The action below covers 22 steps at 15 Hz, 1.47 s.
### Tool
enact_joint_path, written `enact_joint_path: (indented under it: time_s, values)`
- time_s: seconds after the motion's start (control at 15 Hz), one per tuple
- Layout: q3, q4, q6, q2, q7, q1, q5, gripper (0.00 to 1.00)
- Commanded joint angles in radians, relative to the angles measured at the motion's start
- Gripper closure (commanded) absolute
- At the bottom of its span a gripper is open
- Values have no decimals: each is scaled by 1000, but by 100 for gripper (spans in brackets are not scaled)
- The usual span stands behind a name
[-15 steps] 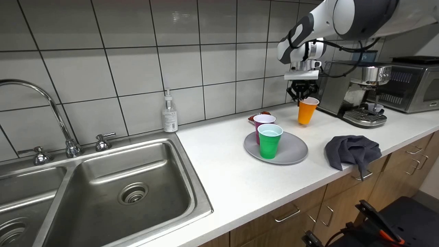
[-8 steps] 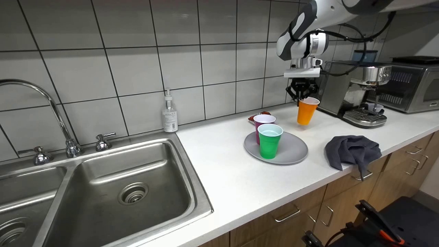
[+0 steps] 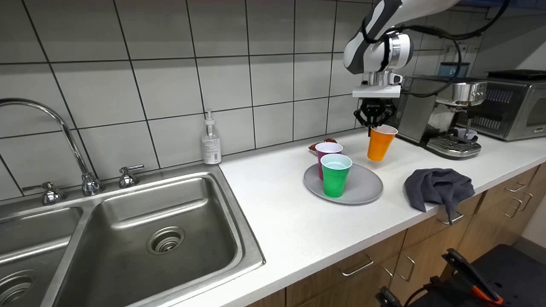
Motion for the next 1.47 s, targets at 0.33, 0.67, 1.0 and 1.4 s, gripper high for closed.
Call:
enact_joint_path:
  time_s: [0.33, 0.67, 1.0, 1.4]
  values:
    - [15, -293, 116, -205, -2, 49, 1, 99]
    - [19, -375, 146, -251, 9, 77, -2, 99]
    - [29, -414, 164, -261, 16, 96, -2, 99]
    - [37, -430, 166, -260, 14, 103, 0, 99]
